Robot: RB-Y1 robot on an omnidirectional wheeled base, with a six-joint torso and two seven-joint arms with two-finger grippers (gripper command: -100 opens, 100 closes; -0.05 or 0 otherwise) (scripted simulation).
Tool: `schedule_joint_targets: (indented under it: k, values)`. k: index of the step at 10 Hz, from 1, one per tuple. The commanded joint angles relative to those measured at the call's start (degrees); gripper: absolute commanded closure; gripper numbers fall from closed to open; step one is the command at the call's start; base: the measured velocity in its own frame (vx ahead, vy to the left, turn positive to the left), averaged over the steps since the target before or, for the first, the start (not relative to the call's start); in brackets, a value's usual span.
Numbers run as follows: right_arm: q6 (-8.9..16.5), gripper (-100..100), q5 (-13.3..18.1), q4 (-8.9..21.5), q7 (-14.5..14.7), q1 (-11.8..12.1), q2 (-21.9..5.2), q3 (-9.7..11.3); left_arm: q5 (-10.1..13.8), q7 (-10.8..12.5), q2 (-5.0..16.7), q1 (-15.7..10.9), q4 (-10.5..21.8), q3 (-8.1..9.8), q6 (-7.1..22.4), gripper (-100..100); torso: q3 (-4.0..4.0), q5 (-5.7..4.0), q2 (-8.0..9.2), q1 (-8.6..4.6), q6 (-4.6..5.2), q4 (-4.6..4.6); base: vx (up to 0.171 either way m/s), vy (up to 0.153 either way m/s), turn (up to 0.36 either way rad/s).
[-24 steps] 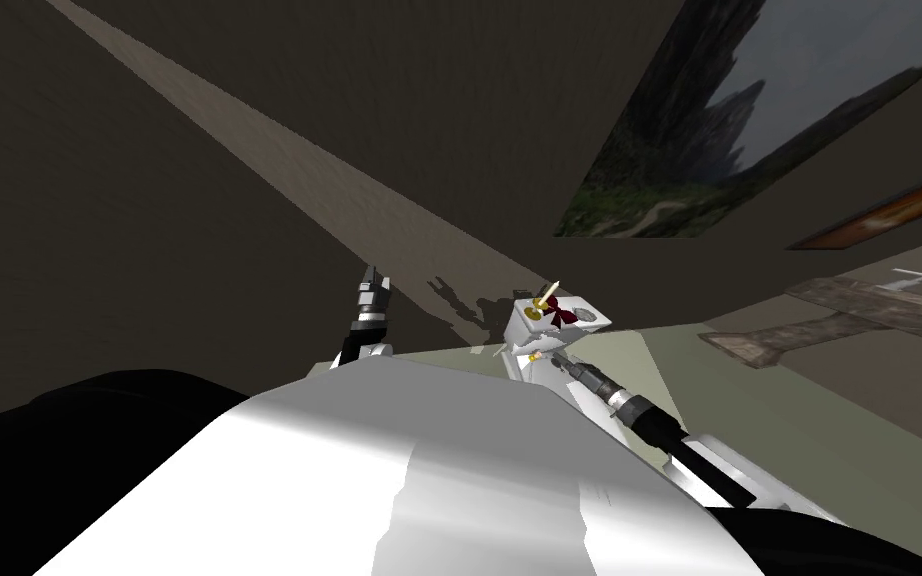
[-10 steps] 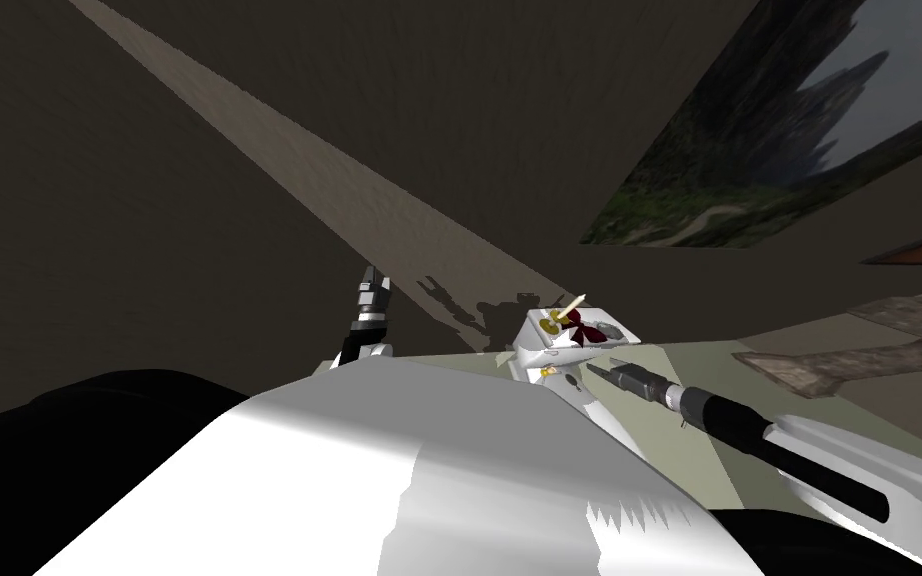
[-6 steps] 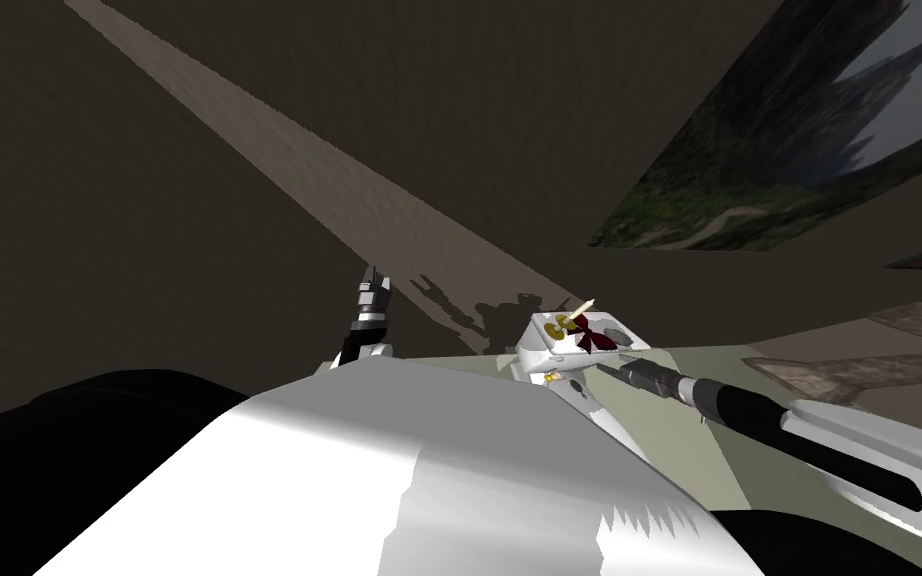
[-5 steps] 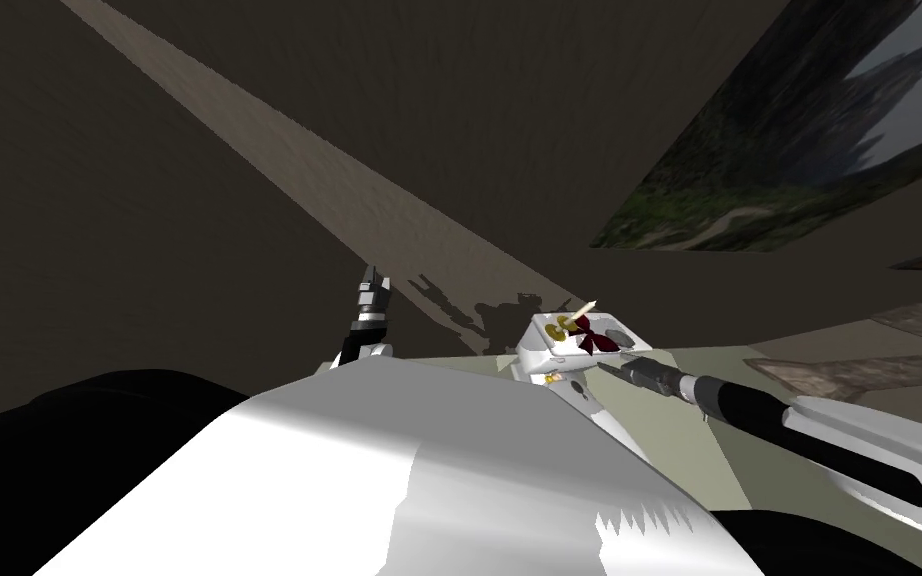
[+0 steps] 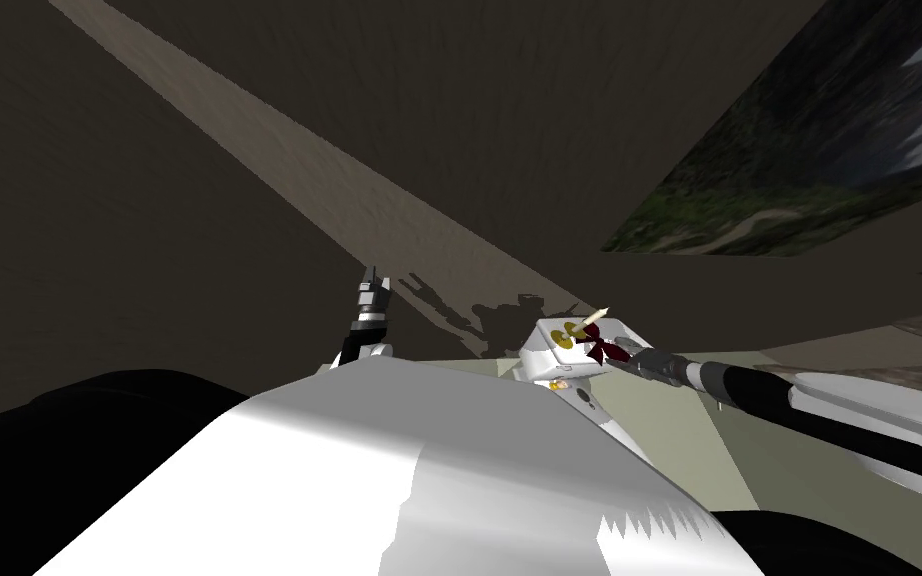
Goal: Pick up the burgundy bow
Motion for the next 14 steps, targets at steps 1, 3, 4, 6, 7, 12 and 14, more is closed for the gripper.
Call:
schedule_joint_targets:
  k: [1,3,4,6,7,12,14]
  values:
    - [0.0,-100,1.0,0.4,-0.4,0.9,-1.9,-1.1,0.0,0.0,0.0,0.0,0.0,0.0,0.0,0,0.0,0.0,0.0,0.0,0.0,0.0,0.056,0.028,0.02]
    - [-0.1,-100,2.2,1.0,-0.8,1.5,-4.0,-2.0,0.0,0.0,0.0,0.0,0.0,0.0,0.0,0,0.0,0.01,0.01,0.03,0.0,0.0,0.058,0.034,0.017]
    - [0.0,-100,1.8,0.6,-0.7,1.4,-3.3,-1.8,0.0,0.0,0.0,0.0,0.0,0.0,0.0,0,0.0,0.01,0.0,0.06,0.0,0.0,0.028,0.019,0.004]
    - [0.9,-100,2.3,0.4,0.2,1.3,-1.4,-0.9,0.0,0.0,0.0,0.0,0.0,0.0,0.0,0,0.11,-0.02,0.2,-0.07,0.03,0.04,0.021,-0.001,0.058]
    - [1.3,-100,2.4,0.3,0.6,1.2,-0.7,-0.5,0.0,0.0,0.0,0.0,0.0,0.0,0.0,0,0.09,-0.05,0.14,-0.13,0.0,0.03,0.064,-0.005,0.111]
    - [1.6,100,2.2,0.5,1.3,-0.2,0.1,1.2,0.0,0.0,0.0,0.1,0.1,-0.12,0.1,0,-0.08,-0.25,-0.13,-0.14,-0.06,-0.02,0.014,-0.004,0.02]
    - [1.7,100,2.2,0.5,1.2,-0.2,0.1,1.2,0.0,0.0,0.0,0.1,0.1,-0.12,0.1,0,-0.11,-0.29,-0.18,-0.19,-0.12,-0.03,0.0,0.0,0.0]
